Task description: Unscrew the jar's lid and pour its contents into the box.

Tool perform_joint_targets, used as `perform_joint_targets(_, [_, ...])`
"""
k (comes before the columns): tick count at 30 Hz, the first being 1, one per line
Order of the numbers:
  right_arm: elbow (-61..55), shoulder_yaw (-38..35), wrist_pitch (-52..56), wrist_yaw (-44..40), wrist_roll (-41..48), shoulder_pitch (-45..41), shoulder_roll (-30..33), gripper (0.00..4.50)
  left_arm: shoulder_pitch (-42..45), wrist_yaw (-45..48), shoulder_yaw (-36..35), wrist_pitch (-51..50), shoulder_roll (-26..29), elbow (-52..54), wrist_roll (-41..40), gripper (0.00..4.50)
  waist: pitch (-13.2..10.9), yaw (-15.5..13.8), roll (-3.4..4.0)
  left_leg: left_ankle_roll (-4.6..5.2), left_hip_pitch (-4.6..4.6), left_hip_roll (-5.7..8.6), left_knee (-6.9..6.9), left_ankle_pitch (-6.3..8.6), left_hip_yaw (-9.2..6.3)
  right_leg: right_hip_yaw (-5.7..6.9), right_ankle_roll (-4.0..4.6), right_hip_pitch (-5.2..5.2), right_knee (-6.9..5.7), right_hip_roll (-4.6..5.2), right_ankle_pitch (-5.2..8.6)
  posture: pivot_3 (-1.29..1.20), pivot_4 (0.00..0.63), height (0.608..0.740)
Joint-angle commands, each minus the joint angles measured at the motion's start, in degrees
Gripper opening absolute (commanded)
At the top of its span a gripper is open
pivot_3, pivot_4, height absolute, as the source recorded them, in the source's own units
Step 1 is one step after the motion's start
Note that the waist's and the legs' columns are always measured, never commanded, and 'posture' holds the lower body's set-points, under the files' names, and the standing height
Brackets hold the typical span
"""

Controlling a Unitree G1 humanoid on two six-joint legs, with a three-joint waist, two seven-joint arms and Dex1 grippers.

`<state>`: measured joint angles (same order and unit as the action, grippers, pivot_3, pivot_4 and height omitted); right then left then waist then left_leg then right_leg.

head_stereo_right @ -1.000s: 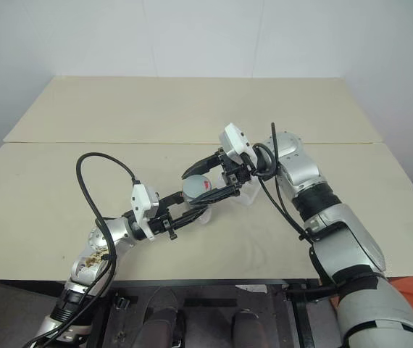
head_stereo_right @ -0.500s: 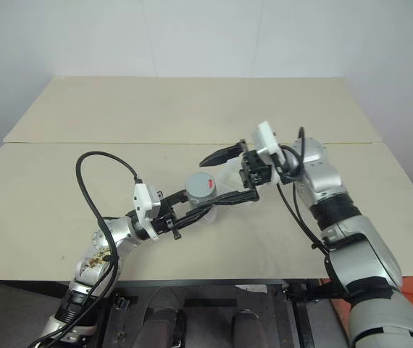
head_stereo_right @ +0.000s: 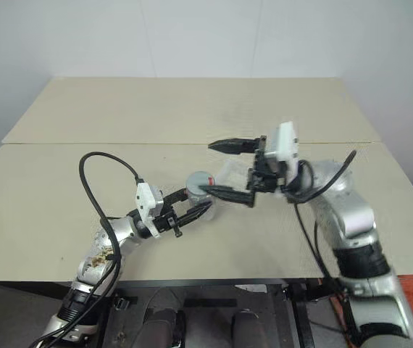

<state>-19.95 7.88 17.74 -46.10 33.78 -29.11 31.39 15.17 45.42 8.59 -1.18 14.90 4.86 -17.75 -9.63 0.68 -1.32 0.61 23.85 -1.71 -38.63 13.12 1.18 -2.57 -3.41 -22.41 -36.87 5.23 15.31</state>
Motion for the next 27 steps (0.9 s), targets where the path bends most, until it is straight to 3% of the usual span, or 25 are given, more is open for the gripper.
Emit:
perform_joint_targets(1, [-7.2, 0.4, 6.6, 10.2, -3.3, 0.8, -2.4, 4.47, 0.8, -0.9, -0.7, 1.7, -0.3, 0.6, 0.5, 1.88, 0.0, 0.0, 0.00, 0.00, 0.00, 0.04, -0.02, 0.00, 0.01, -0.01, 0.00, 0.01, 0.00, 0.03, 0.00, 0.00, 0.150, 0.740])
perform_joint_targets(17, [-6.2, 3.8, 11.4, 13.8, -10.9, -0.3, -6.8, 4.47, 1.0, -1.3, -1.2, 1.8, 0.4, 0.5, 1.0, 1.88, 0.0, 0.0, 0.00, 0.01, 0.01, 0.05, -0.06, 0.00, 0.01, 0.02, -0.01, 0.03, 0.03, -0.06, 0.00, 0.00, 0.150, 0.740])
perform_joint_targets(27, [-5.0, 1.9, 12.9, 15.3, -11.9, -0.1, -8.4, 4.47, 0.0, -1.2, -1.9, 1.5, 0.2, 1.2, -0.3, 1.88, 0.0, 0.0, 0.00, 0.01, 0.01, 0.05, -0.06, 0.00, 0.01, 0.02, -0.01, 0.03, 0.03, -0.06, 0.00, 0.00, 0.150, 0.740])
